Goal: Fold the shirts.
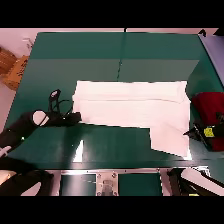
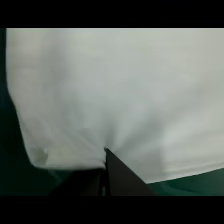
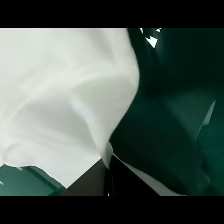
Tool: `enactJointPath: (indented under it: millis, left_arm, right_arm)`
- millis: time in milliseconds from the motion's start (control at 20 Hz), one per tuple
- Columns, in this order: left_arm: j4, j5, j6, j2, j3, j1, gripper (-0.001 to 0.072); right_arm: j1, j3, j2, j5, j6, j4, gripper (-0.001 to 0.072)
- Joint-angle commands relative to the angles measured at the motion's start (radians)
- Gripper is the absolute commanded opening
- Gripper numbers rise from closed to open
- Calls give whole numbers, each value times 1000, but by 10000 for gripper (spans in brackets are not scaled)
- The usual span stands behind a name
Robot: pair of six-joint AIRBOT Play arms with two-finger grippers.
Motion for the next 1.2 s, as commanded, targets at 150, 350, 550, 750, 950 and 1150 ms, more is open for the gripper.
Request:
enactJointPath:
  millis: [150,350,550,750,950,1150]
  left_arm:
    - [270,-177,-122,18,140,1,21]
    - [270,-122,-72,-50,253,1,21]
    - [287,-111,-47,-256,421,1,21]
    - [301,-125,-48,-486,644,1,22]
    - [303,-169,-48,-678,833,1,22]
    - [323,-112,-48,-734,878,5,705]
  right_arm:
    - [3,79,57,18,7,187,18]
    - [69,143,25,-63,8,287,19]
    - [172,274,-112,-183,8,404,19]
    - [247,497,-343,-212,8,477,20]
    - [294,704,-590,-216,8,482,47]
    - [298,793,-717,-216,-54,497,235]
